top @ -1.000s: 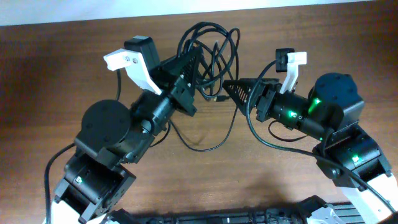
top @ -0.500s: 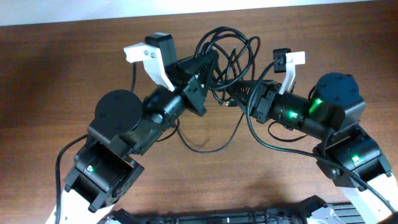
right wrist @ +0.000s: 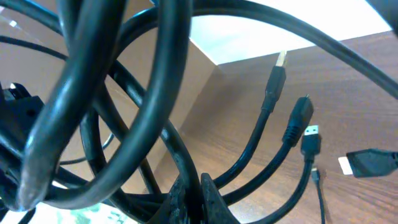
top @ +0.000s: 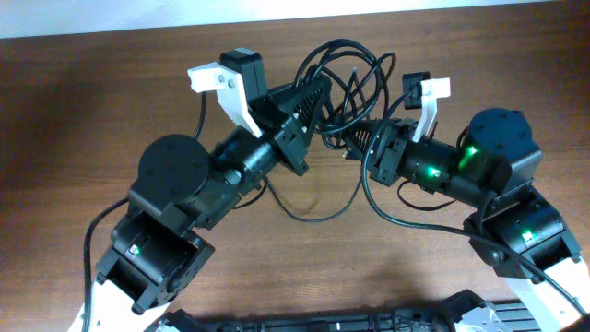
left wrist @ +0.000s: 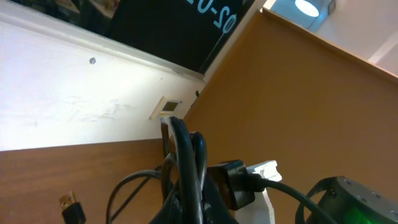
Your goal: Untangle cables
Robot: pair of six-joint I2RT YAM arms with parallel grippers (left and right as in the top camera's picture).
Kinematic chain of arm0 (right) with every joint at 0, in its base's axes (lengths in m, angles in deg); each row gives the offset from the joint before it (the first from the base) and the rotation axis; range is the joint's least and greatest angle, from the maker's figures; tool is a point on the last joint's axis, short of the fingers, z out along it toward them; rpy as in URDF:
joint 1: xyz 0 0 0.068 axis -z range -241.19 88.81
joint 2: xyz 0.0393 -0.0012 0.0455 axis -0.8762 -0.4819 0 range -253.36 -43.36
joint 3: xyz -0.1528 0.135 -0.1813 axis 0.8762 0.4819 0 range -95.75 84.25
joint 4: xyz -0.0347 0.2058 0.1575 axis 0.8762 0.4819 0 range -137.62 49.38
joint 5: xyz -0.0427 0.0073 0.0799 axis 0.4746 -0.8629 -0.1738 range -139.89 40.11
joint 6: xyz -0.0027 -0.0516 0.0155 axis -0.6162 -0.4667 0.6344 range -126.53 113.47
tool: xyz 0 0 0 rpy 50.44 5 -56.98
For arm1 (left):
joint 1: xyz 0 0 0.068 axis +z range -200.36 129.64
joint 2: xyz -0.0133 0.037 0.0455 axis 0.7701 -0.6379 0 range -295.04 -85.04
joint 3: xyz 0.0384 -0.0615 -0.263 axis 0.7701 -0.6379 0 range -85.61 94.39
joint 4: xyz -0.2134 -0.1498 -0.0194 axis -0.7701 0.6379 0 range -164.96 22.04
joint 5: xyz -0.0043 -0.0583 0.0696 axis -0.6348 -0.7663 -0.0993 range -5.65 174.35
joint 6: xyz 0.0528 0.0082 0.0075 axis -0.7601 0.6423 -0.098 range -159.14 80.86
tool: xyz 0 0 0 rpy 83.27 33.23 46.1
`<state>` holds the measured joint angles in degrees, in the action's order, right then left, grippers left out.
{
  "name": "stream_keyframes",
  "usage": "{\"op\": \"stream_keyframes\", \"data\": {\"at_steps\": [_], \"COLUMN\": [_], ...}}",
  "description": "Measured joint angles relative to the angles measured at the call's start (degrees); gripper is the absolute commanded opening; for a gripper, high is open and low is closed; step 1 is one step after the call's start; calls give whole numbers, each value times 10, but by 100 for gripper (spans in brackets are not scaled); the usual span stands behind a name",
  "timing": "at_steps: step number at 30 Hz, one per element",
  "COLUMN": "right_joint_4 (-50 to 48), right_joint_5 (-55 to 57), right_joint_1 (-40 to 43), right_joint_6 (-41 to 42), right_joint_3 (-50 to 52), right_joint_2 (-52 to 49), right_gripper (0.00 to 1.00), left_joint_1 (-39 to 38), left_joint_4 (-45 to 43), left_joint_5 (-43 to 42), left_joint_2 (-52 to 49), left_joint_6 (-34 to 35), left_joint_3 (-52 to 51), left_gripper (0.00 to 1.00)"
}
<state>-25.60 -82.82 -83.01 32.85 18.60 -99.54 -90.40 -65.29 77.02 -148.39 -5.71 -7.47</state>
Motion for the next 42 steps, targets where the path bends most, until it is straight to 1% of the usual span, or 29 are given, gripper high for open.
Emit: {"op": "stream_keyframes", "data": {"at_steps": [4,10,22,30,33,35,38,42], "right_joint_4": [11,21,71,74,86,113,128,131], "right_joint_5": [1,18,96,111,115,129,141,149], "right_joint_1": [0,0,-1,-2,-2,0,0,0], "right_joint_6": [-15,-38,-64,-98,-132,-159,-202,-235], "right_joint_3": [0,-2,-15,-16,-16,-11,-4,-2], "right_joint_2": [0,0,0,0,-2,-7,-16,-19], "right_gripper": [4,4,4,4,22,29,32,33], "left_joint_1": [0,-1,-6,-7,-7,-4,-1,-1], "left_joint_4": [-1,-36,-57,-60,-43,-35,-24,2], "left_joint_5": [3,5,2,7,7,19,26,19], "left_joint_2": [0,-9,-20,-21,-21,-18,-10,-5], "left_joint_6": [0,-9,-9,-16,-27,-37,-43,-50], "left_joint_3": [0,-4,-13,-14,-14,-14,-13,-10], "left_gripper": [0,0,0,0,0,0,0,0]}}
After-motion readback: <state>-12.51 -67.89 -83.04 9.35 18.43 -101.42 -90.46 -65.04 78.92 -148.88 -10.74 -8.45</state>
